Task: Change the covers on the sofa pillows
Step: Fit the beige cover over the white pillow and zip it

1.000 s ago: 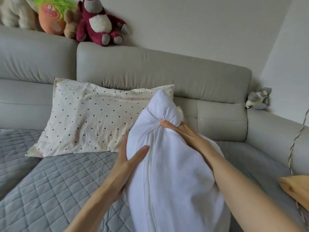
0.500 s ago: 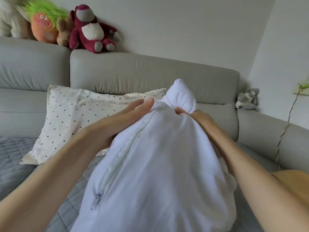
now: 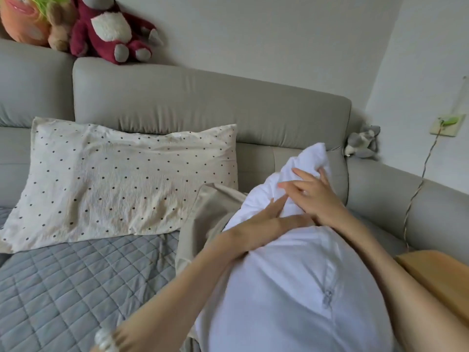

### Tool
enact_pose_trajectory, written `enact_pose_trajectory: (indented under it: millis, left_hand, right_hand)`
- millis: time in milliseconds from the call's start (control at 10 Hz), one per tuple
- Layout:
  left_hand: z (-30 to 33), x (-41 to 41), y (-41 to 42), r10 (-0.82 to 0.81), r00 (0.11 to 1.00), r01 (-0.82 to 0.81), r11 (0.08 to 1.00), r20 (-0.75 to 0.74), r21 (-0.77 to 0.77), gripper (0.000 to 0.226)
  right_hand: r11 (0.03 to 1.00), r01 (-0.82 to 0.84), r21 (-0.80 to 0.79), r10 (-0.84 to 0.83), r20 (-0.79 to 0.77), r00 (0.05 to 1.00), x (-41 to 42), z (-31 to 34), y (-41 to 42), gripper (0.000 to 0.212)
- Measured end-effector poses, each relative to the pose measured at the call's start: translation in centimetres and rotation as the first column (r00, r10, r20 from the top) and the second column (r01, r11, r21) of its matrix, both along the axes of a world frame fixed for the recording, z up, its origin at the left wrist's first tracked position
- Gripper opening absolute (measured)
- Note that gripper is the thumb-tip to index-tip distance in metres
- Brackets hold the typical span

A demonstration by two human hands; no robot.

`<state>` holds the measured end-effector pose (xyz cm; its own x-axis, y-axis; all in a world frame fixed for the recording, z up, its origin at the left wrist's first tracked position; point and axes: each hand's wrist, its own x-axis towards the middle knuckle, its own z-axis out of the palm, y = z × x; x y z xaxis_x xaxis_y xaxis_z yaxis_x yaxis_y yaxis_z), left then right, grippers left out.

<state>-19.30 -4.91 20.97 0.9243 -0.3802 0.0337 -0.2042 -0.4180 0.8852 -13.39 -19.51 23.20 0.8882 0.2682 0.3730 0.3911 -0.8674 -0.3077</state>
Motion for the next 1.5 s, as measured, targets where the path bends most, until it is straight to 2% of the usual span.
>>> enact_pose_trajectory:
  millis: [100,200,300,400,500,600,700,800,900,1000,1100,1200,1300,1400,1500]
  left_hand:
    - [-0.7,0.4,3.6,0.013,0.998,-0.030,0.955,-0.059,-0.297,0.025]
    - [-1.5,3.1,7.3,0.393,0.920,-0.354,0.832,0.002,-0.427,0.021]
    - [-3.0,5.9,9.3,0.420,0.907,-0.420,0.907,-0.009,-0.021,0.013]
    - [-3.8,6.1,10.4,0.312,0.944,-0.281,0.931,-0.110,0.231,0.013]
    - [-3.5,5.1,12.0,0.287,0.934,-0.243,0.947,-0.214,0.209,0.029]
    - [-4.1,4.5,12.5,0.362,0.916,-0.321,0.920,-0.171,0.226,0.043]
    - [-4.1,4.2,12.8,0.430,0.867,-0.422,0.902,-0.252,0.086,0.039]
    - [-2.6,4.1,13.6,0.308,0.818,-0.466,0.849,-0.485,-0.248,0.021]
    - [-0.2,3.0,14.4,0.264,0.830,-0.458,0.825,-0.491,-0.330,0.039]
    - [1.8,1.3,14.5,0.252,0.871,-0.399,0.864,-0.423,-0.308,0.069]
    - [2.8,-0.4,13.5,0.270,0.912,-0.350,0.905,-0.310,-0.240,0.079]
    - [2.0,-0.7,12.7,0.449,0.889,-0.458,0.875,-0.094,-0.157,0.053]
    - [1.3,-1.6,13.8,0.556,0.831,-0.555,0.825,-0.020,-0.108,0.031]
    - [1.0,-2.8,15.4,0.553,0.831,-0.555,0.831,-0.055,-0.044,0.026]
    - [0.2,-3.6,16.1,0.558,0.829,-0.559,0.829,0.028,0.029,0.018]
  right_hand:
    - [0.979,-0.126,0.164,0.132,-0.028,0.991,-0.9,-1.8,-2.1,0.030]
    - [0.880,-0.099,0.464,0.187,-0.148,0.971,-3.0,-2.2,-1.0,0.032]
    - [0.883,-0.153,0.444,0.227,-0.117,0.967,-3.2,-3.6,-0.5,0.029]
    - [0.965,-0.196,0.175,0.201,-0.014,0.979,-4.1,-4.8,0.6,0.053]
    - [0.972,-0.227,0.066,0.215,0.162,0.963,-4.4,-5.3,2.7,0.069]
    - [0.969,-0.246,0.020,0.235,0.230,0.944,-4.4,-5.5,4.4,0.077]
    - [0.963,-0.266,-0.036,0.264,0.318,0.911,-4.6,-5.6,5.4,0.056]
    - [0.938,-0.344,0.033,0.318,0.309,0.896,-5.4,-5.8,5.9,0.049]
    - [0.928,-0.371,-0.019,0.369,0.178,0.912,-6.9,-4.9,7.0,0.054]
    - [0.889,-0.401,-0.220,0.431,0.109,0.896,-6.8,-4.8,9.1,0.063]
    - [0.832,-0.407,-0.377,0.469,0.086,0.879,-5.9,-5.6,11.8,0.048]
    - [0.816,-0.432,-0.384,0.468,0.000,0.884,-5.4,-5.9,13.8,0.047]
    - [0.854,-0.495,-0.159,0.516,0.134,0.846,-7.0,-5.5,13.7,0.037]
    - [0.870,-0.489,0.070,0.396,0.493,0.775,-8.3,-3.6,13.4,0.044]
    - [0.940,-0.333,-0.072,0.340,0.248,0.907,-8.5,-0.5,13.9,0.094]
